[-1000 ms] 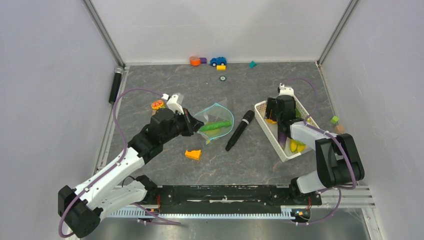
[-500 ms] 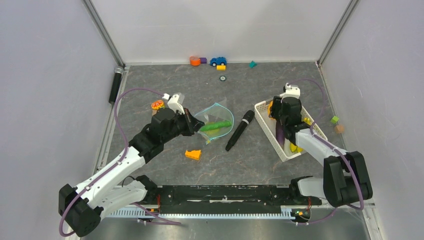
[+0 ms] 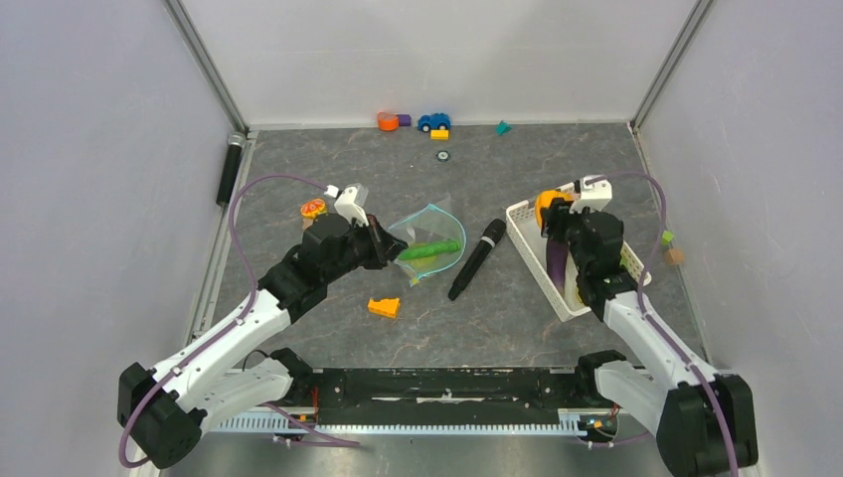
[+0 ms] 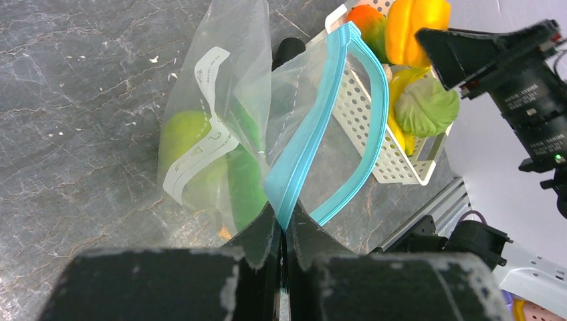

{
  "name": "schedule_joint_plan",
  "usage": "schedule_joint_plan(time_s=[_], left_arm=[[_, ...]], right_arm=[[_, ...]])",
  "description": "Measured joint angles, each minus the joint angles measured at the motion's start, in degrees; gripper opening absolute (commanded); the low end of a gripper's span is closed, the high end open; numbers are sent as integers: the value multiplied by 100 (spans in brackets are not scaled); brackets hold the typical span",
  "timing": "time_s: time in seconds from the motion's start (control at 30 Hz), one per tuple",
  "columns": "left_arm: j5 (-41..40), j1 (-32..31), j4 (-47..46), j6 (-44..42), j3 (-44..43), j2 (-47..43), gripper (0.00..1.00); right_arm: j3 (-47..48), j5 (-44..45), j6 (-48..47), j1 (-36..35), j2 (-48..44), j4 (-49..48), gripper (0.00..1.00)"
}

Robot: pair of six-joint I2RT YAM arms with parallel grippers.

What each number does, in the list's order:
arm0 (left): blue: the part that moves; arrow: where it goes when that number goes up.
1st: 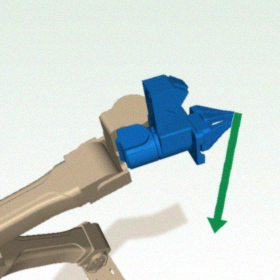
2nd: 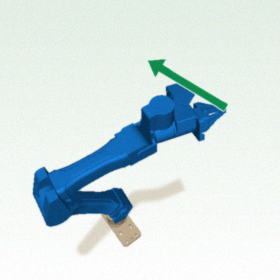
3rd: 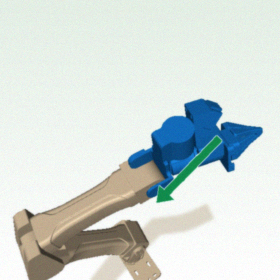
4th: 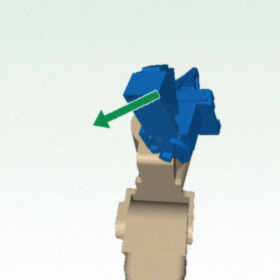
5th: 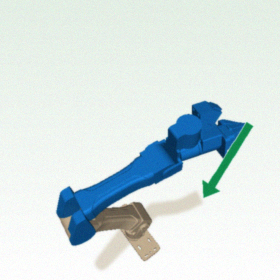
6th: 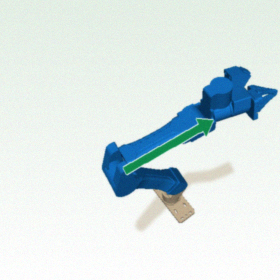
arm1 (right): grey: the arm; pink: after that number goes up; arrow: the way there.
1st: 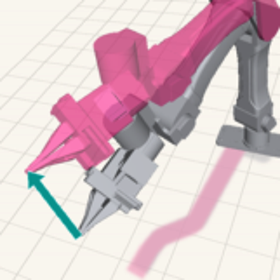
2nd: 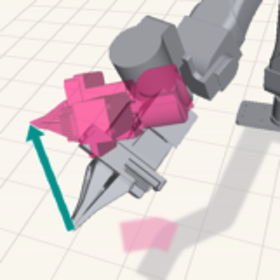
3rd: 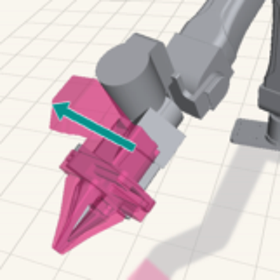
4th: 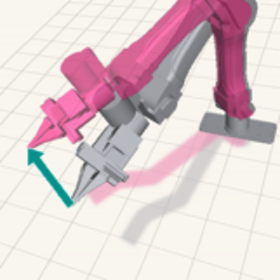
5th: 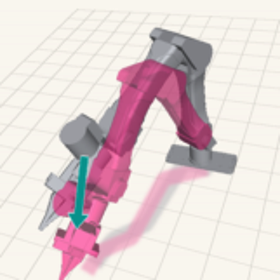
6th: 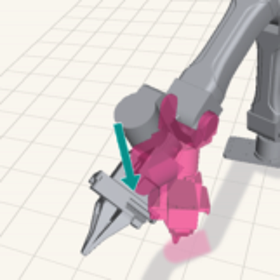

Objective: Place the food in the zip-top bag and seal the zipper
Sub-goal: Pick up the fake vegetable from the bin, then place the fake vegetable in the zipper food storage bag.

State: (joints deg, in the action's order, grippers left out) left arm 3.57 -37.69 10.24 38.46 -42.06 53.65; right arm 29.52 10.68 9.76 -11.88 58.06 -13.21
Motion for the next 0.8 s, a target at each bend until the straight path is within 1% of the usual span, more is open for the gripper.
schedule_joint_plan(time_s=[0.07, 0.23, 0.33, 0.43, 0.53, 0.67, 0.73, 0.8], left_arm=[[2, 0, -17, 0, 0, 22, 7], [4, 0, -66, 2, 0, 94, 7], [2, 0, -94, 2, -2, 140, 7], [2, 0, -101, 2, -22, 195, 7], [4, 0, -111, 4, -31, 238, 7], [4, 0, -116, 4, -31, 258, 7], [9, 0, -120, 4, -33, 258, 7], [22, 0, -129, 4, -33, 258, 7]], right_arm=[[-184, -391, -173, 0, -345, -212, 18], [-407, -1753, -439, -127, -984, -765, 17], [-407, -2511, -570, -407, -1165, -1071, 17], [-407, -3189, -651, -857, -1237, -1445, 17], [-400, -3661, -715, -1392, -1189, -1766, 17], [-164, -4107, -896, -2247, -723, -1954, 18], [-17, -4179, -1023, -2496, -461, -1958, 18], [129, -4074, -1187, -2702, -181, -1934, 19]])
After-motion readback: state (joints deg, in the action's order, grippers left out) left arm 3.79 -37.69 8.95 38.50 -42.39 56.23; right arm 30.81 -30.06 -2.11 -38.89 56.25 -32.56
